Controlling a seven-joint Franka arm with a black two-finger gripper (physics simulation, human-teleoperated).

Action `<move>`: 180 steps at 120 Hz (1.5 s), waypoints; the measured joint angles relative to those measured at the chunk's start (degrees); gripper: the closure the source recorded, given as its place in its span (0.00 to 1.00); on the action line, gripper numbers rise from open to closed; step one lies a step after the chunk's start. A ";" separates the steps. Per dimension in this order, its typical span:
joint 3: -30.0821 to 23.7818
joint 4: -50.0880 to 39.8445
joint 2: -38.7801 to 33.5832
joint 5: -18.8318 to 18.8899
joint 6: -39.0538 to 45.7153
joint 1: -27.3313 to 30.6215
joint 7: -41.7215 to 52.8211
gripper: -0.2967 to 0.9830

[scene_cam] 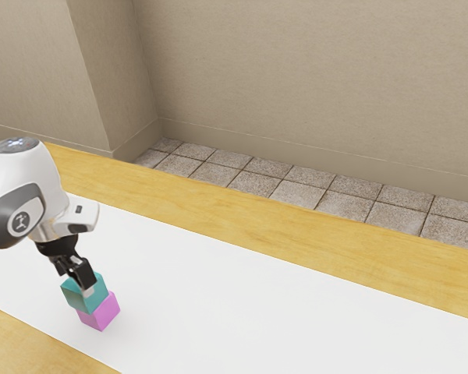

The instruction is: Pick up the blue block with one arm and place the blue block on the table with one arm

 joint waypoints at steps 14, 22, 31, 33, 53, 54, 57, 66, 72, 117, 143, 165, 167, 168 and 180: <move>0.00 0.06 0.91 -0.51 0.83 0.07 -0.56 0.23; 0.00 0.36 1.73 -0.65 1.16 0.19 -0.87 0.23; 0.01 0.59 3.02 -0.73 1.56 0.88 -1.17 0.23; 0.01 0.68 3.22 -0.74 1.65 0.95 -1.23 0.23; -0.07 1.75 5.38 -0.80 2.25 1.19 -1.77 0.23; -0.07 1.81 5.50 -0.79 2.26 1.21 -1.79 0.23; -0.08 2.00 5.90 -0.78 2.32 1.25 -1.86 0.23; -0.08 2.57 6.71 -0.77 2.44 1.30 -2.05 0.23; -0.08 2.85 7.11 -0.76 2.50 1.35 -2.15 0.23; -0.08 3.03 11.30 -0.36 3.96 2.52 -2.69 0.23; -0.18 3.07 11.81 -0.30 4.82 2.72 -2.88 0.43; -0.42 3.08 11.44 0.25 5.18 2.72 -3.49 0.52; -0.60 3.17 11.35 0.32 5.21 2.73 -3.58 0.52; -0.73 3.24 11.31 0.36 5.22 2.73 -3.63 0.52; -4.08 5.66 11.12 0.66 5.12 2.70 -4.27 0.53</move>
